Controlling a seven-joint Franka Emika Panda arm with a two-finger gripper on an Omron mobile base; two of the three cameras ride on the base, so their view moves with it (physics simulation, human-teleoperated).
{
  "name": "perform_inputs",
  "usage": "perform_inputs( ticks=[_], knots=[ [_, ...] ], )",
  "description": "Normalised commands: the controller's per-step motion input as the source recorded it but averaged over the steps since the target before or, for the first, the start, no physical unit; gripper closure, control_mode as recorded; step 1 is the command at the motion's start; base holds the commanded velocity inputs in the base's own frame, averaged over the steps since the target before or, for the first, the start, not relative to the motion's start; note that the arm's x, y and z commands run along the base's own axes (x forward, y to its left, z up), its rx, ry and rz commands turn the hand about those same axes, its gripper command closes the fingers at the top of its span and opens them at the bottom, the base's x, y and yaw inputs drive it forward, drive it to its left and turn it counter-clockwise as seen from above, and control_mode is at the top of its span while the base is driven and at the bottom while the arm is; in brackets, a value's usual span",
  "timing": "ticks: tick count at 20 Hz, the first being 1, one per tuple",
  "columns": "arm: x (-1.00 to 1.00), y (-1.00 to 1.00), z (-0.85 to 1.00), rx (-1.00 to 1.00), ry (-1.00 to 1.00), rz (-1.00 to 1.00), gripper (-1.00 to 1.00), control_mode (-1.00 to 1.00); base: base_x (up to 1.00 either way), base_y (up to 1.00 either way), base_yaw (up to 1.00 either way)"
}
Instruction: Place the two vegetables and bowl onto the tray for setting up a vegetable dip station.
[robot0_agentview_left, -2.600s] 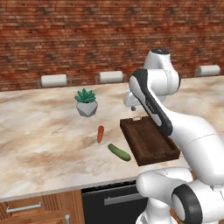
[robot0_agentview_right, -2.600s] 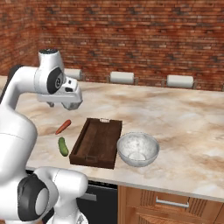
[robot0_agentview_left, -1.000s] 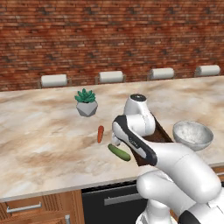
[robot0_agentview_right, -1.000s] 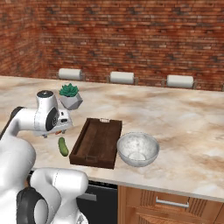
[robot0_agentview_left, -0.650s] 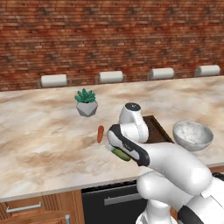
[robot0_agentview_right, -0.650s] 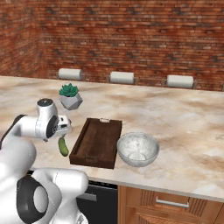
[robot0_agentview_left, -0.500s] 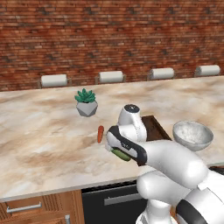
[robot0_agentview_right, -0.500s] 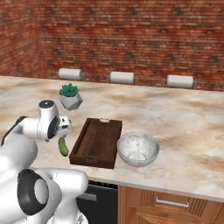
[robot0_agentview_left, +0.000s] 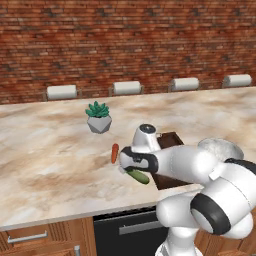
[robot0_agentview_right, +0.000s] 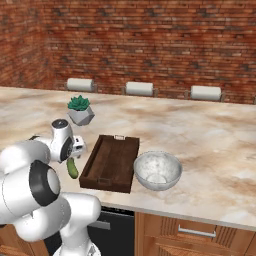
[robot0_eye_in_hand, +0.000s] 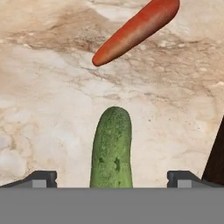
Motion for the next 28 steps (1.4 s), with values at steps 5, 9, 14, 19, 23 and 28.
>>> perform_inputs(
  ticks=[5, 9, 14, 19, 23, 28],
  knots=[
    [0.18, 0.1, -0.35, 0.0, 0.0, 0.0, -1.0, -1.0, 0.0, 0.0, 0.0],
    [0.16, 0.03, -0.33, 0.0, 0.0, 0.0, -1.0, -1.0, 0.0, 0.0, 0.0],
    [0.11, 0.0, -0.32, 0.0, 0.0, 0.0, -1.0, -1.0, 0.0, 0.0, 0.0],
    [0.01, 0.0, -0.09, 0.0, 0.0, 0.0, 1.0, -1.0, 0.0, 0.0, 0.0],
    [0.0, 0.0, 0.0, 0.0, 0.0, 0.0, 1.0, -1.0, 0.0, 0.0, 0.0],
    [0.0, 0.0, 0.12, 0.0, 0.0, 0.02, 1.0, -1.0, 0.0, 0.0, 0.0]
  ],
)
